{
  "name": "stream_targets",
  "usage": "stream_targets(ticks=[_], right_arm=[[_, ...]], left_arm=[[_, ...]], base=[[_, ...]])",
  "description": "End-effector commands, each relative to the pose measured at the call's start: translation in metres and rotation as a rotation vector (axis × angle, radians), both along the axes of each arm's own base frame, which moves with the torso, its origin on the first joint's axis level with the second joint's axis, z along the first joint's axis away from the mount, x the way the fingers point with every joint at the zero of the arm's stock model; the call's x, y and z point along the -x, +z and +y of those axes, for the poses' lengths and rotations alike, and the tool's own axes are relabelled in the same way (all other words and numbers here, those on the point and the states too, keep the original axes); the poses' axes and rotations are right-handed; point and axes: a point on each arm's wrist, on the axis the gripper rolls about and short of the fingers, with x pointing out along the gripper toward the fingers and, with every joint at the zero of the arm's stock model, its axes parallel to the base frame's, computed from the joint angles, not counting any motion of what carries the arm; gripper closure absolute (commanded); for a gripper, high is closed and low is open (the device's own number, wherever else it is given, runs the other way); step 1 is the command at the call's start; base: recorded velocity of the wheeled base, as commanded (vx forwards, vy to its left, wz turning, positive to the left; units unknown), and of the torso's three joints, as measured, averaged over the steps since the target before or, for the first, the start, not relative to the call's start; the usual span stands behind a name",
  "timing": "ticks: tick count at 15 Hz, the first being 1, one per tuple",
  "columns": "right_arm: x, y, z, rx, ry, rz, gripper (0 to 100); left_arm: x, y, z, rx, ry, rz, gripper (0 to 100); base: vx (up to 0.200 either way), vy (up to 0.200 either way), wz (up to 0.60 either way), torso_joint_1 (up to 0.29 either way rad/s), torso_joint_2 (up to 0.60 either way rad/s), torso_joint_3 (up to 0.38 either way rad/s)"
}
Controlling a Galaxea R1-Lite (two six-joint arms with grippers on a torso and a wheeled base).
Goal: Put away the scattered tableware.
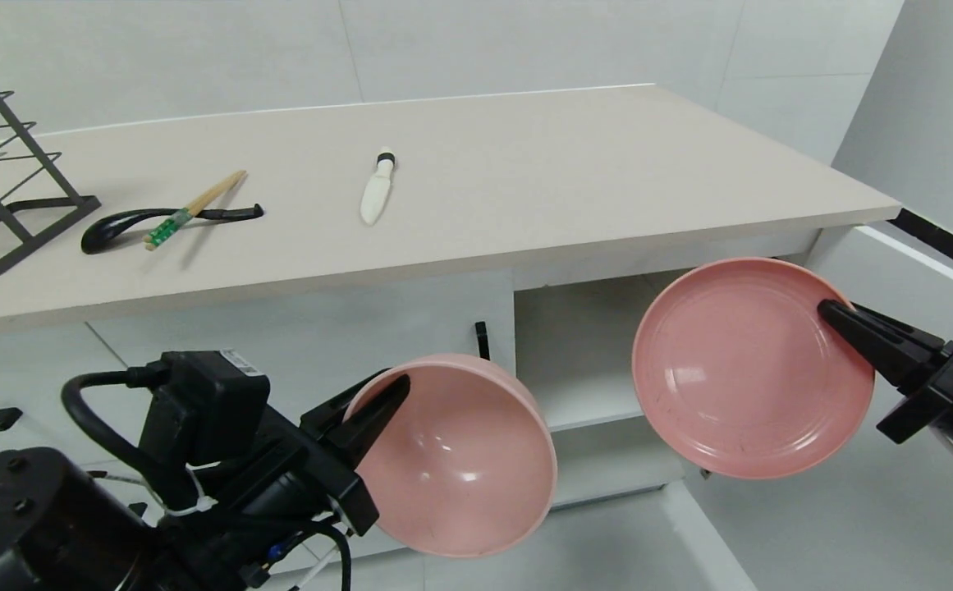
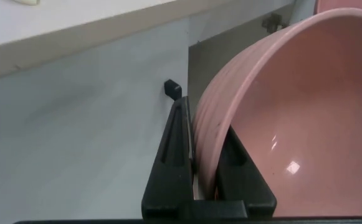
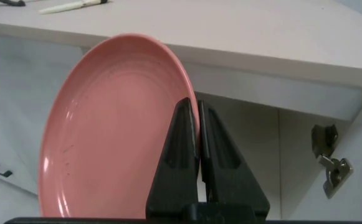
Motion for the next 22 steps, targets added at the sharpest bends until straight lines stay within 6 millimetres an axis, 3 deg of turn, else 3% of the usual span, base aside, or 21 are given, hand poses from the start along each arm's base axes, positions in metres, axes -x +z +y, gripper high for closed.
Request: stream_targets(ticks=[1, 5, 13, 18, 22], right_arm=[[0.000, 0.000, 0.000, 0.000, 0.000, 0.000, 100], [0.000, 0.000, 0.000, 0.000, 0.000, 0.000, 100], [-0.002, -0.003, 0.001, 0.004, 0.000, 0.015, 100], [0.002, -0.010, 0.000, 0.010, 0.000, 0.045, 100], [0.005, -0.022, 0.000, 0.037, 0.004, 0.095, 100]], left_arm=[[-0.001, -0.002, -0.001, -0.005, 0.001, 0.005, 100], [-0.001, -0.002, -0.001, -0.007, 0.001, 0.007, 100], [0.002, -0.001, 0.002, -0.005, 0.001, 0.005, 100], [0.016, 0.004, 0.013, 0.015, 0.000, -0.017, 100], [0.028, -0.003, 0.024, -0.006, 0.002, 0.006, 100]], base=[[0.000, 0.000, 0.00, -0.222, 0.32, 0.119], [0.000, 0.000, 0.00, -0.216, 0.30, 0.119], [0.025, -0.075, 0.00, -0.018, 0.13, 0.040], [0.000, 0.000, 0.00, 0.000, 0.00, 0.000], [0.000, 0.000, 0.00, 0.000, 0.00, 0.000]])
